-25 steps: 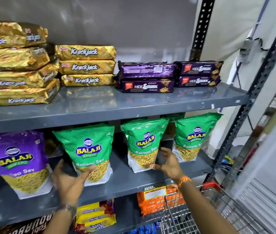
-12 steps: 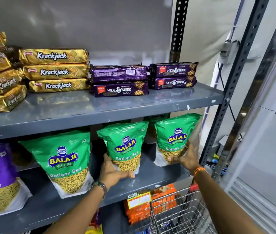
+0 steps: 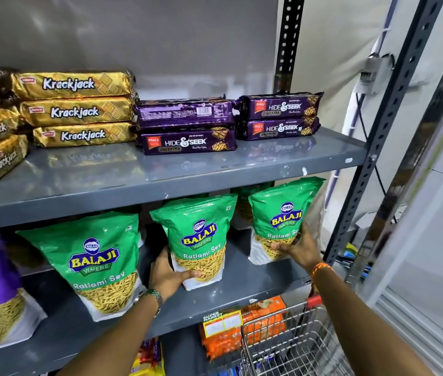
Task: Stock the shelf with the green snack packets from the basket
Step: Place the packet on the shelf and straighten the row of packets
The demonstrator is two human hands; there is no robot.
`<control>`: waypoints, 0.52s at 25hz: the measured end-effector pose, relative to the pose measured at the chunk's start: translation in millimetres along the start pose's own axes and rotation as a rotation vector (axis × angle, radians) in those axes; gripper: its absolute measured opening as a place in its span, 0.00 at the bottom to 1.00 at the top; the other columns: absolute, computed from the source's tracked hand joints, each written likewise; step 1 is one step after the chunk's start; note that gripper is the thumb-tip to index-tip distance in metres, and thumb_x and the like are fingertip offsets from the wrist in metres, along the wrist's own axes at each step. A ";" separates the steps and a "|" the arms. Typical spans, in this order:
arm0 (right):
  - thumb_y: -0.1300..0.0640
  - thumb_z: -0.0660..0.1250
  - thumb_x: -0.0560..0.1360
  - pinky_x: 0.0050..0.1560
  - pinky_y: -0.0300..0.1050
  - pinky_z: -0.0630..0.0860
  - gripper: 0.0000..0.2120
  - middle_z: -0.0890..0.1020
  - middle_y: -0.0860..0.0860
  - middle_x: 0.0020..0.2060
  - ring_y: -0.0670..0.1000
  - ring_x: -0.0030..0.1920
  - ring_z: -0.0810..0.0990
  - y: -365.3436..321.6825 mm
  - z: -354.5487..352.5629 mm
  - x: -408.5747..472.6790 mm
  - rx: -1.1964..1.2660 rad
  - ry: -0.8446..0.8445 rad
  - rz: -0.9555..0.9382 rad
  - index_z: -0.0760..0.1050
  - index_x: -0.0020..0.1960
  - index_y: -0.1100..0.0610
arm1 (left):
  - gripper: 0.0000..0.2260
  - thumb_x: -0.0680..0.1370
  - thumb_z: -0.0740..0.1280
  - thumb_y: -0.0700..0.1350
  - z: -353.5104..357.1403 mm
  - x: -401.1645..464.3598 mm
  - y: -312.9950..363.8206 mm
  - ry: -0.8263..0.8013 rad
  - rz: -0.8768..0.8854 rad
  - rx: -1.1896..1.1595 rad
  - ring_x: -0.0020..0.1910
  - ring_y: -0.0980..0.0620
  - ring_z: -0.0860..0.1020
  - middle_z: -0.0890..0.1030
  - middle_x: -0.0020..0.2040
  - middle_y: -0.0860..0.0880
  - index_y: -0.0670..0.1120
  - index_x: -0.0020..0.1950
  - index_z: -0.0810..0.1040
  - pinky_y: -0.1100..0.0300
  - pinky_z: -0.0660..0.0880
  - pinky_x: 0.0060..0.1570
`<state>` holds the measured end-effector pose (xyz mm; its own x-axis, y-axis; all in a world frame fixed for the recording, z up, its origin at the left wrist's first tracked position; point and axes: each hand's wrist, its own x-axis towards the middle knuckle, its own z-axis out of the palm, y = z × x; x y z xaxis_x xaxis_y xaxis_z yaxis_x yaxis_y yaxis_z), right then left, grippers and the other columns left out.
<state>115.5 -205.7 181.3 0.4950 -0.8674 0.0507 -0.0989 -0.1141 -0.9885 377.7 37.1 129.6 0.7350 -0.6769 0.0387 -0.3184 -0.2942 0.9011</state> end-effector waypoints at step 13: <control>0.74 0.77 0.64 0.59 0.49 0.75 0.40 0.78 0.55 0.57 0.54 0.57 0.78 1.2 0.5 0.8 -0.041 0.035 0.096 0.64 0.71 0.65 | 0.45 0.48 0.83 0.61 1.1 -0.7 1.9 -0.054 0.014 -0.056 0.54 0.55 0.83 0.85 0.53 0.54 0.49 0.62 0.76 0.50 0.80 0.56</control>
<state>116.2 -206.3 180.1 0.4509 -0.8918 -0.0380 -0.1799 -0.0491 -0.9825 375.9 36.2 130.8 0.6970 -0.7164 0.0298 -0.2935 -0.2471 0.9235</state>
